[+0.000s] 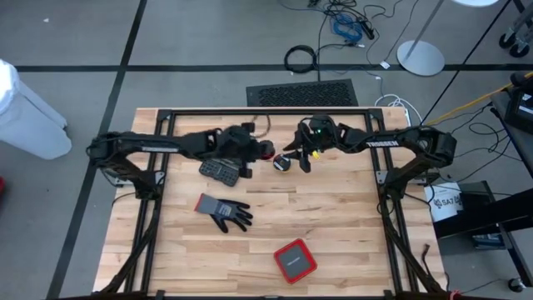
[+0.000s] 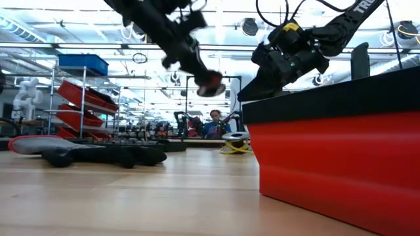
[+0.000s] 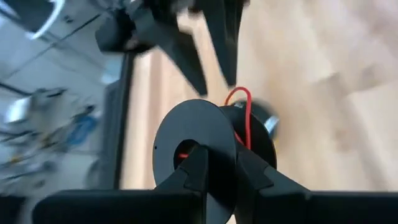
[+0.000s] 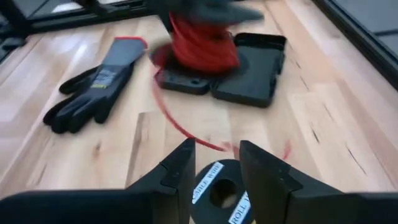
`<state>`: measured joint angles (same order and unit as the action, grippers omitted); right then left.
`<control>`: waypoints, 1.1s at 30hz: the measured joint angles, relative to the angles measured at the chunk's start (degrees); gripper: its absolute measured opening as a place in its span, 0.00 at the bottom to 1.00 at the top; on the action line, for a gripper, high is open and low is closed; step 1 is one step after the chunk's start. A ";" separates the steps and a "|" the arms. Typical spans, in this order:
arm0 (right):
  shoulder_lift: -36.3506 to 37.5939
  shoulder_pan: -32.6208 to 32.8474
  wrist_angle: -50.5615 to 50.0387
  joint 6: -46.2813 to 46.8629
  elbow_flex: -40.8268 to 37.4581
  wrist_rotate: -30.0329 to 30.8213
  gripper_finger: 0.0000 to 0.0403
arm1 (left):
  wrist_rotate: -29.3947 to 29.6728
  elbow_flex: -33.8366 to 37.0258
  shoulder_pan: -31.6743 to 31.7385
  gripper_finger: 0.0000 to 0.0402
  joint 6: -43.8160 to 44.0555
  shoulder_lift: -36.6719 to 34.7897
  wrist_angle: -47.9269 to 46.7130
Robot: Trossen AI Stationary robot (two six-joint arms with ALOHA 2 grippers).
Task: Coil cords
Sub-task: Uncoil the red wire from the spool
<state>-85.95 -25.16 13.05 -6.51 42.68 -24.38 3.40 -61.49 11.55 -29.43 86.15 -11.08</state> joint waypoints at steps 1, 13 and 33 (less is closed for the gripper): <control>0.01 0.71 0.08 -1.20 0.00 -0.01 0.28 | -2.39 0.00 0.58 0.09 1.71 -1.07 -1.08; 0.07 7.93 5.73 -3.87 -0.02 3.87 0.28 | -2.25 -0.02 2.32 0.09 8.18 -4.31 -9.54; 0.20 12.60 9.23 -3.77 -0.02 11.75 0.28 | 1.05 -0.02 -0.28 0.09 9.61 -3.74 -5.74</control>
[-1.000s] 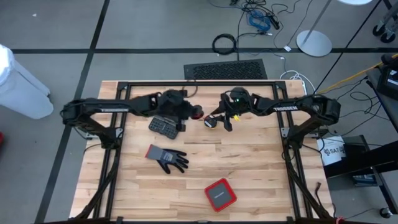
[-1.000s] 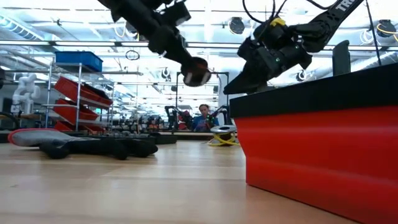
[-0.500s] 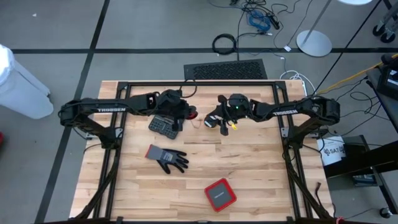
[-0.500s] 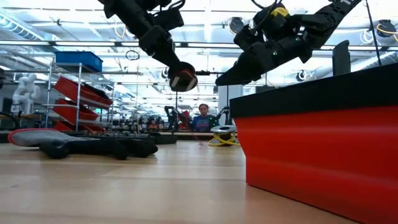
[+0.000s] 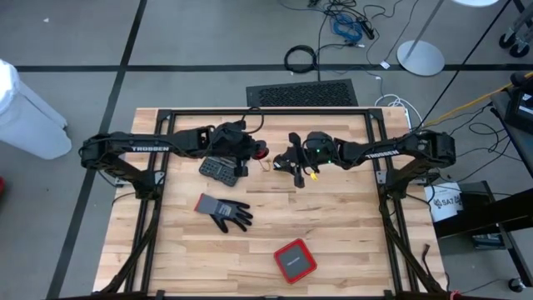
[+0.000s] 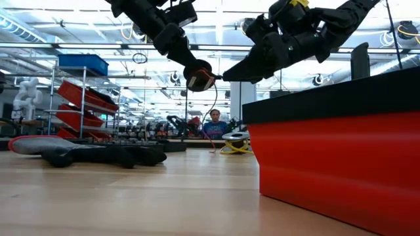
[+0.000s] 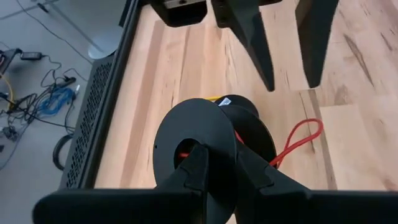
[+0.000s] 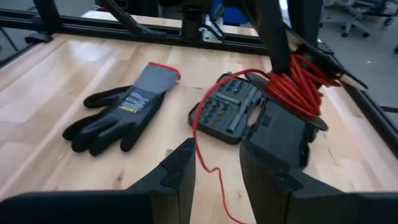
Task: Coil cords
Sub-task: Uncoil the red wire from the spool
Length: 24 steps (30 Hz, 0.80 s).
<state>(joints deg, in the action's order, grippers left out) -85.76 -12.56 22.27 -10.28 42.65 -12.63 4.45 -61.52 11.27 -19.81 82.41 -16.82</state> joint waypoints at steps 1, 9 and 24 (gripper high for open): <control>0.00 -0.03 0.18 -0.05 0.00 0.74 0.28 | -0.01 0.00 -0.13 0.09 0.00 0.00 0.00; 0.00 1.55 1.14 -7.58 0.00 9.29 0.28 | -4.62 0.00 -0.57 0.09 1.45 0.00 -0.23; 0.02 5.22 3.26 -15.46 0.00 18.75 0.28 | -10.45 -0.02 -0.81 0.09 3.05 0.00 3.32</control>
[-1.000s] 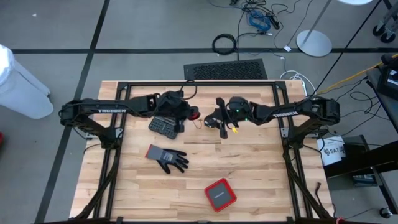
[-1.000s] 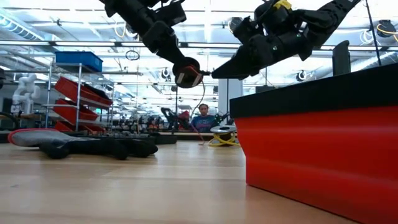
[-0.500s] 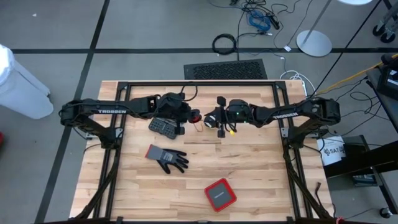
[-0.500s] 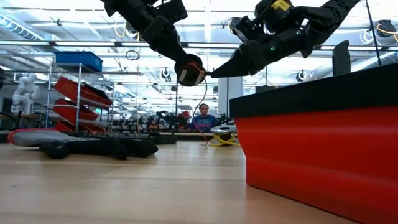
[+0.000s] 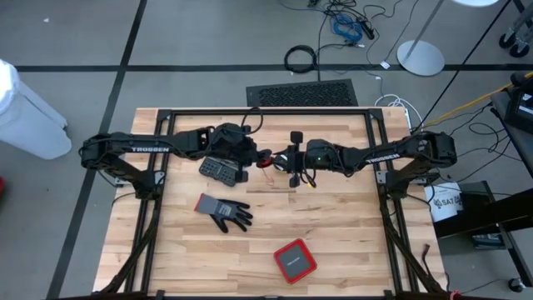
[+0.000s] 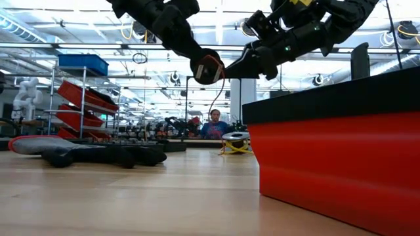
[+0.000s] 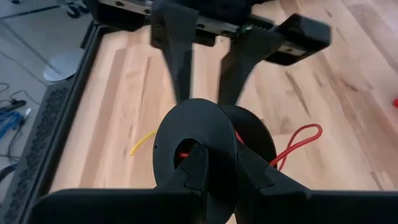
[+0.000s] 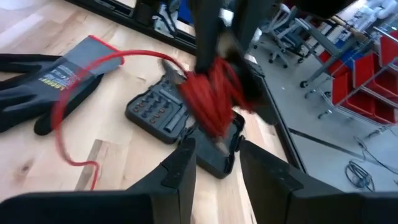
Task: Coil cords
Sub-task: Uncoil the red wire from the spool
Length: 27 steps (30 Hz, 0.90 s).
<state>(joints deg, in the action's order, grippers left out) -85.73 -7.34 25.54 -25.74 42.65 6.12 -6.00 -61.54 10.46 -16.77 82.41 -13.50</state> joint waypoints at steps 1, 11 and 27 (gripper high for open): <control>0.00 -0.01 0.02 -0.02 0.00 0.01 0.28 | -0.04 0.00 0.00 0.09 0.01 0.00 0.09; 0.00 -0.05 -0.29 -0.51 0.00 -1.72 0.08 | -1.47 -0.04 -0.02 0.09 1.39 1.27 3.90; 0.00 0.01 -2.77 -2.43 -0.04 -2.00 0.00 | 0.04 -0.07 0.02 0.27 2.09 2.58 6.74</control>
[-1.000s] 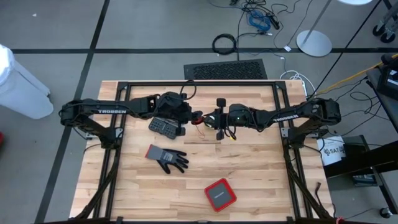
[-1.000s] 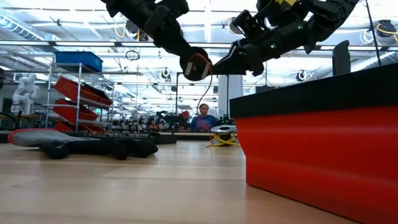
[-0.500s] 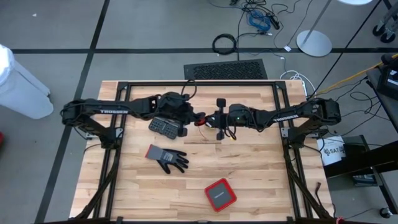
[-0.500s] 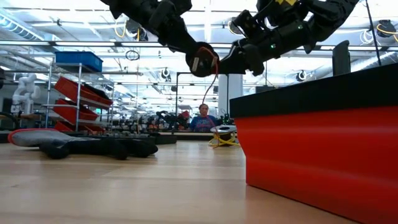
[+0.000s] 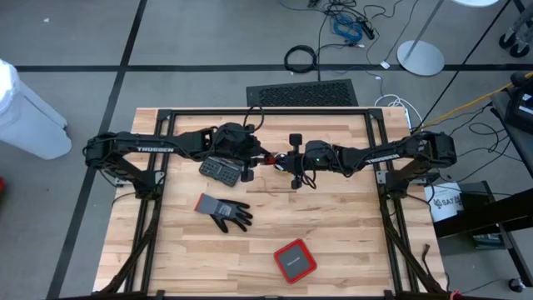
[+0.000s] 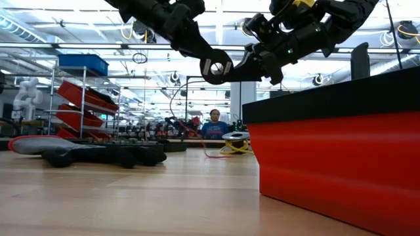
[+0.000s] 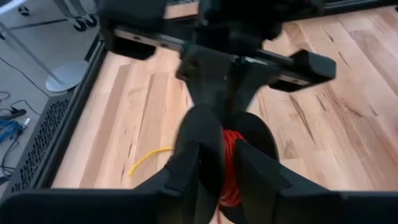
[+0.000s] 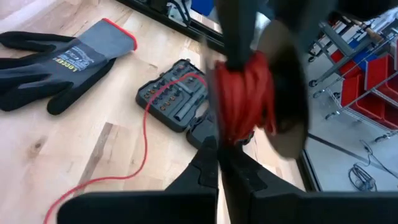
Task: Coil cords
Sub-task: Uncoil the red wire from the spool
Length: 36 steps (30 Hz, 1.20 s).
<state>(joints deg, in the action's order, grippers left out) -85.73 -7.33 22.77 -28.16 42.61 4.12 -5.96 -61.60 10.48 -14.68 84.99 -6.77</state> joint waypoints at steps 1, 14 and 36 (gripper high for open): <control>0.00 -0.02 0.01 0.00 0.00 -0.02 0.00 | 0.00 0.00 0.00 0.28 0.34 0.00 0.37; 0.00 0.11 -0.64 -0.16 0.09 -1.60 0.00 | -0.03 0.01 -0.02 0.30 1.66 0.00 4.79; 0.00 0.37 -0.83 -0.59 0.07 -1.64 0.00 | 1.55 0.07 0.00 0.19 2.37 2.64 7.88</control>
<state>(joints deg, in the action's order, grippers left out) -85.73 -6.96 21.94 -28.75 42.68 2.48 -4.41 -61.54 10.48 -12.32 87.64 1.12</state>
